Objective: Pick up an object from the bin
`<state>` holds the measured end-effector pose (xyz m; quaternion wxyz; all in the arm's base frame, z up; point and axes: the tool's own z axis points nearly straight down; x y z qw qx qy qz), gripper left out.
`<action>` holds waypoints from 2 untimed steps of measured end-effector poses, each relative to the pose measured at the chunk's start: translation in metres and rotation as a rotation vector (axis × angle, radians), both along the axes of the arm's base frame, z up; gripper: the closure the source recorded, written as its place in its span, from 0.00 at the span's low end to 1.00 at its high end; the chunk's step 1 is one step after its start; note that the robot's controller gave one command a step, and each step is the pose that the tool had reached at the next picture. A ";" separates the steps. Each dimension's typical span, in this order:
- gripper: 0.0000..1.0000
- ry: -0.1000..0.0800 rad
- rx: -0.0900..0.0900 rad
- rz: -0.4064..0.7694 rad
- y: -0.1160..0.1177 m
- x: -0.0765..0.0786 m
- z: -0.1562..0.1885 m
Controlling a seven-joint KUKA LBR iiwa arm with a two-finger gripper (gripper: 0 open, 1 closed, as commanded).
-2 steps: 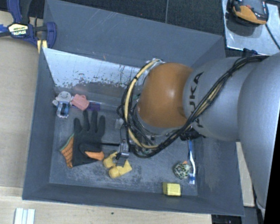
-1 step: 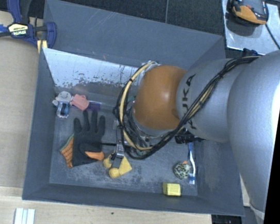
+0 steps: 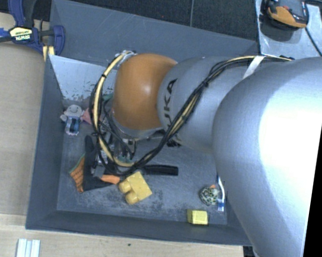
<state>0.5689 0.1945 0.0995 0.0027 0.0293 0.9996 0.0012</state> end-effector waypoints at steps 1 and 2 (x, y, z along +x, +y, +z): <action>0.00 0.001 0.000 -0.194 0.012 0.027 -0.023; 1.00 -0.010 0.007 -0.122 -0.011 0.001 -0.028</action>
Offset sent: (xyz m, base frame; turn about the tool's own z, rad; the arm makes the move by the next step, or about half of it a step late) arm -0.0006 -0.0111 -0.0295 0.1222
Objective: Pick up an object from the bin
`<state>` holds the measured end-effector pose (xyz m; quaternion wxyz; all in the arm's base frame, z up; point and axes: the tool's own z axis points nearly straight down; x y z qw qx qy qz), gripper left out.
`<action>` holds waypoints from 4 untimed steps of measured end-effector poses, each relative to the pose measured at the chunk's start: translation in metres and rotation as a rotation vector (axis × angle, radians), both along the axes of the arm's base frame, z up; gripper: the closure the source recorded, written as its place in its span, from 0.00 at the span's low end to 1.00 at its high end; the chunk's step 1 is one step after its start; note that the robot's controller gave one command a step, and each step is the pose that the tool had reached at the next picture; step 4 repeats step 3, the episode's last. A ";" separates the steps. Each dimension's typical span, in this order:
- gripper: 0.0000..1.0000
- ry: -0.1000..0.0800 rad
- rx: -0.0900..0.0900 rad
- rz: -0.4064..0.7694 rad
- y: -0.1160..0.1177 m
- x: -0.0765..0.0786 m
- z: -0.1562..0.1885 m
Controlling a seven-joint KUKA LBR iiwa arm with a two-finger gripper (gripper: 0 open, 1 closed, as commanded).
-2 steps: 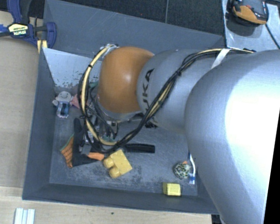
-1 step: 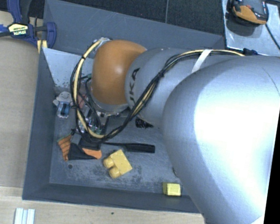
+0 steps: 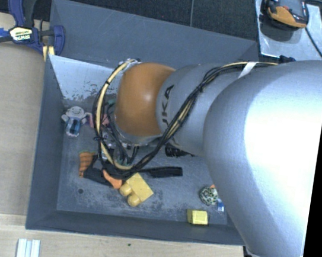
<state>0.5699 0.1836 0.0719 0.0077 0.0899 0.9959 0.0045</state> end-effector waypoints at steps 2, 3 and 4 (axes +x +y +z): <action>1.00 0.003 -0.001 -0.001 -0.001 -0.001 0.014; 1.00 -0.001 0.000 -0.001 -0.001 0.000 0.031; 1.00 -0.001 0.000 -0.001 -0.001 0.000 0.031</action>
Offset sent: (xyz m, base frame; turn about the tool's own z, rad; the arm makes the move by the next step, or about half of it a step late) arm 0.0000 -0.0001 0.0368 0.0002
